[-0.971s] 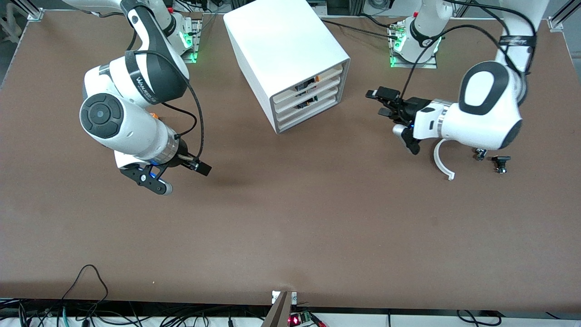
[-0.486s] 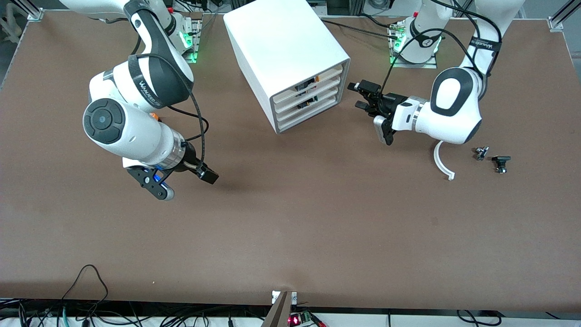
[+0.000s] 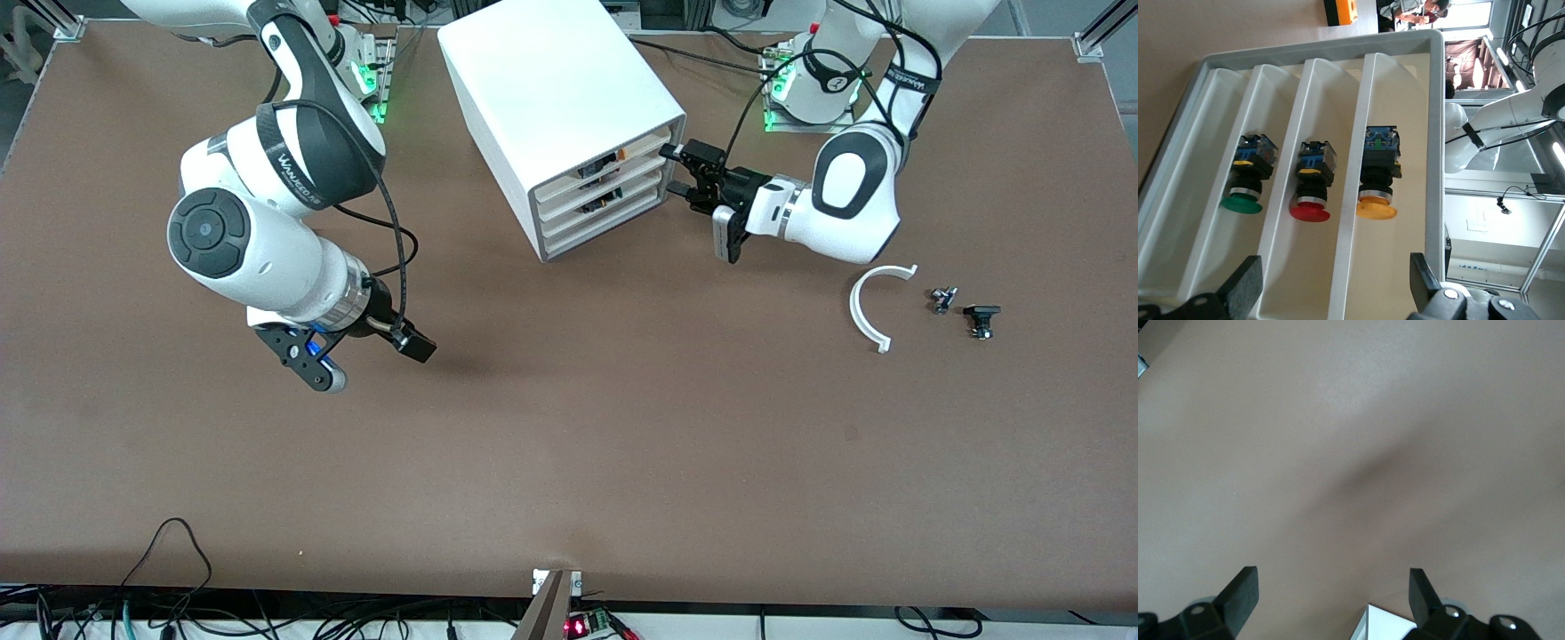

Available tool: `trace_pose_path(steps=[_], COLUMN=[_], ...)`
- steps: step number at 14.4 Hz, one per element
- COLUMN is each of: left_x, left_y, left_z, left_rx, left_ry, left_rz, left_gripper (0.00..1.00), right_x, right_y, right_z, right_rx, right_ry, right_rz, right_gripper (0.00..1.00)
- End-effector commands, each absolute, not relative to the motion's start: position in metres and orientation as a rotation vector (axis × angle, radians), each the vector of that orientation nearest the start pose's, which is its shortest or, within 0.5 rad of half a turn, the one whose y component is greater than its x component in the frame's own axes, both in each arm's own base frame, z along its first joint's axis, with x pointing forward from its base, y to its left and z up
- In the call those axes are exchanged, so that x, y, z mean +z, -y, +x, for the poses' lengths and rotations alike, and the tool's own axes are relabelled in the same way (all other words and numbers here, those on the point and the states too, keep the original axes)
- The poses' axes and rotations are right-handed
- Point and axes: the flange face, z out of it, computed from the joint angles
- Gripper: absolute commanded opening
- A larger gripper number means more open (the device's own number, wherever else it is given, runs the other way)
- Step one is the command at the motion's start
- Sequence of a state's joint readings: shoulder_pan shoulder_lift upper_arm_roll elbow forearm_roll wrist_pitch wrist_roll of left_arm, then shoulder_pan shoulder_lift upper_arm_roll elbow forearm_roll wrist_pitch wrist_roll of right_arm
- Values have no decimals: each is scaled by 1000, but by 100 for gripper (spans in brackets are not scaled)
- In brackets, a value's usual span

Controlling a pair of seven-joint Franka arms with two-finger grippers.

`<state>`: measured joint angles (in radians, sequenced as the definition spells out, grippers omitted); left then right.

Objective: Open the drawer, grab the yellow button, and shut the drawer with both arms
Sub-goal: 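Grasp the white drawer front with the left gripper, then pull the drawer open with the left gripper while the right gripper reaches in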

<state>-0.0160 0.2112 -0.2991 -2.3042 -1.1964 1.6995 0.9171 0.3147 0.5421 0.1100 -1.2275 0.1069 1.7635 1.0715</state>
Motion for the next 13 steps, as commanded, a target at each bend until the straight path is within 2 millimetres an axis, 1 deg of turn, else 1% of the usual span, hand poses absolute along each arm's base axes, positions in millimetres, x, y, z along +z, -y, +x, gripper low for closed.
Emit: trace_pose_path(steps=[1,2,3,6,8,10,12,13], left_x=[266,264,264,263,260,262,257,255], left_y=[238,238,240,240,241,255,260,263], left_z=[406,404,403,401,400,394,386,381], left_rx=[-328,-326,-329,-334,-331,-336,-340,-346], left_ry=[501,509,513,508,491,488,450,459], left_rz=[1780,1775,1775,1770,1759,1735,1718,1711], left_gripper=[71,48,39,42,43,43,43,42], right_x=[470,471,473,475,476,476,476,476], right_y=[-290,-285,-284,-283,-284,-287,-288,-290], right_z=[655,657,657,657,656,655,654,653], right_rx=[194,210,225,234,232,232,233,236], right_ry=[-1019,-1022,-1023,-1027,-1025,-1029,-1027,-1025], right_rz=[-2814,-2796,-2778,-2768,-2769,-2770,-2770,-2772], right_gripper=[100,100,100,100,100,100,100,100])
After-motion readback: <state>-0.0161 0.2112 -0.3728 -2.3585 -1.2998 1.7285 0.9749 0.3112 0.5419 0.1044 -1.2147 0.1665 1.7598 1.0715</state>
